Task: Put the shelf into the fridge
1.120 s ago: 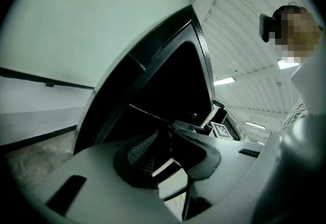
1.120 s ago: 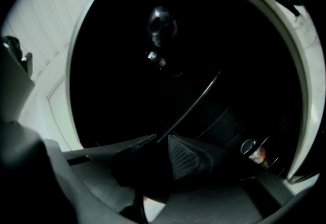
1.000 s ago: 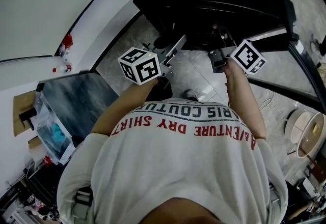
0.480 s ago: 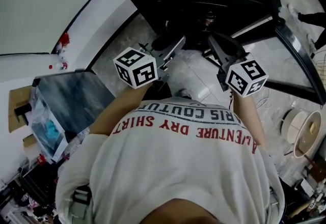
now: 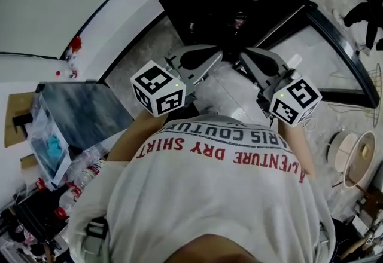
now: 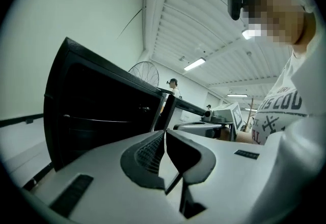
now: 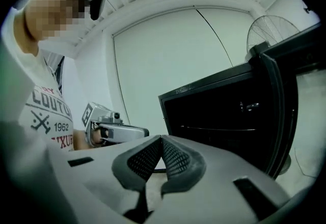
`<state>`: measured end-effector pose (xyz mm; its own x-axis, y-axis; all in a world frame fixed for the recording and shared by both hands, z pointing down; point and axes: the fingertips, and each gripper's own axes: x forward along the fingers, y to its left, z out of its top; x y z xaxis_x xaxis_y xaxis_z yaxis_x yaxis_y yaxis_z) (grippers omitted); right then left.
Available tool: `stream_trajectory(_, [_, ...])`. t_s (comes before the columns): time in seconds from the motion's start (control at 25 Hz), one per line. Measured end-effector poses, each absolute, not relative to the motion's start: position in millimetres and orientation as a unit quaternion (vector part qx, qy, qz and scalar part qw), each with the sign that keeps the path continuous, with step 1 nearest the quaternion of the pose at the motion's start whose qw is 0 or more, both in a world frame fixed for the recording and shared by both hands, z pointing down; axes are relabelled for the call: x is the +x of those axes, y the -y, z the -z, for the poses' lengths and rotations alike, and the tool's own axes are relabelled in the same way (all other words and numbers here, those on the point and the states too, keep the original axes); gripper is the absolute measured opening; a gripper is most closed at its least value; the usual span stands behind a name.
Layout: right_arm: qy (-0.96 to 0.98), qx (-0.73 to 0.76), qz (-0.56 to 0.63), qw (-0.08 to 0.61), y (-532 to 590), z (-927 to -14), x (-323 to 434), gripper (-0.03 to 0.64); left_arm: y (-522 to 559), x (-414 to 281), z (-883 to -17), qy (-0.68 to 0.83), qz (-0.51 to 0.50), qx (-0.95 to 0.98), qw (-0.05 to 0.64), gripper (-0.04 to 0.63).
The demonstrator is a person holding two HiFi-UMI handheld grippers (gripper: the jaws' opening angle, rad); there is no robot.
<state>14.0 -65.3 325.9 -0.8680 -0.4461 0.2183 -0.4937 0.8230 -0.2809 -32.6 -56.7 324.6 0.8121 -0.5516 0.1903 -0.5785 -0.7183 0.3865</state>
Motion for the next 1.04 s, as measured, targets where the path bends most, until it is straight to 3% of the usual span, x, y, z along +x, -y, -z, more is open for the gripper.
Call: stream_trajectory(1.04, [0.957, 0.237, -0.147, 0.077, 41.9, -314.0, 27.9, 0.023, 29.2, -18.9, -308.9, 0.317, -0.028, 0.926, 0.202, 0.037])
